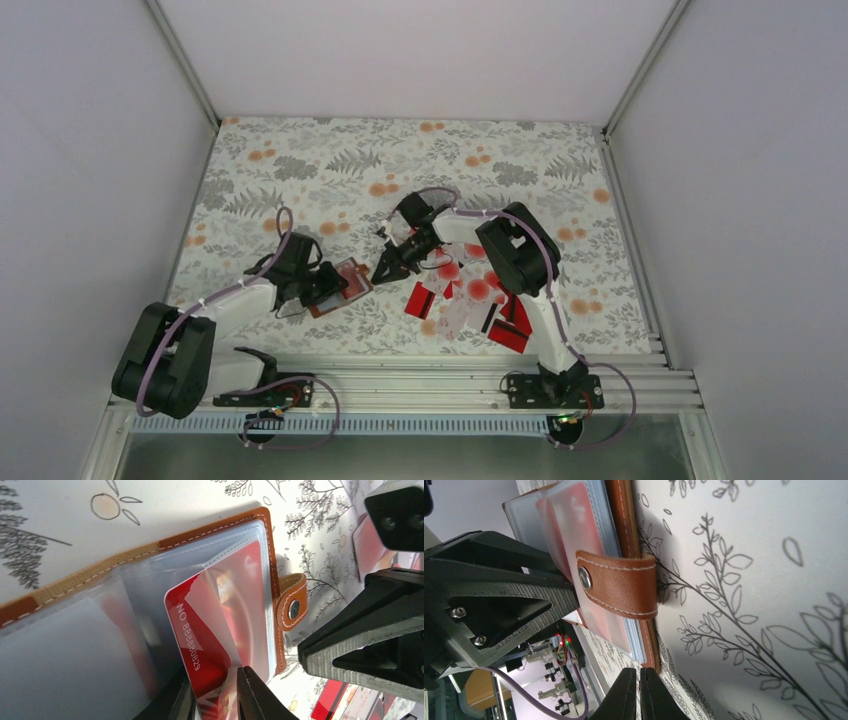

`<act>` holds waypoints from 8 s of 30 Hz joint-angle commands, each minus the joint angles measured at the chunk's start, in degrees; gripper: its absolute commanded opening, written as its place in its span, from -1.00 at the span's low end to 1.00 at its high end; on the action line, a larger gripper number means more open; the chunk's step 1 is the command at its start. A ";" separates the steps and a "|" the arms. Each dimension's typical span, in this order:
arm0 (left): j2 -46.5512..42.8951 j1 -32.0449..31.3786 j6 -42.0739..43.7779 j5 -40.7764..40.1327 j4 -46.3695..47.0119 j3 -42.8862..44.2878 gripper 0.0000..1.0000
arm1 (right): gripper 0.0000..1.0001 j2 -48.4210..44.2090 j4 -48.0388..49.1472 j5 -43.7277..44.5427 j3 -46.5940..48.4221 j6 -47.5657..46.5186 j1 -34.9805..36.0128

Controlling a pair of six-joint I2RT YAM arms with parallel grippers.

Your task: Put the credit cards into the card holder

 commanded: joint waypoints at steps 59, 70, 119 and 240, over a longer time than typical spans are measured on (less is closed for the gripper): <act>12.72 -9.13 5.50 -10.65 -27.47 25.21 -0.67 | -0.92 -1.27 -1.87 2.40 1.42 -3.23 -2.30; 7.42 -9.32 7.09 -15.14 -35.84 28.68 -0.53 | -0.90 -6.60 -10.40 8.67 4.69 -7.44 -6.46; 20.18 -9.29 16.78 -9.43 -25.36 24.17 -0.91 | -0.09 -3.80 -6.45 11.51 4.80 -2.90 3.58; 39.17 -20.90 22.92 4.45 -27.95 58.88 -0.45 | 0.09 -35.25 -3.90 13.19 -25.60 0.68 -27.53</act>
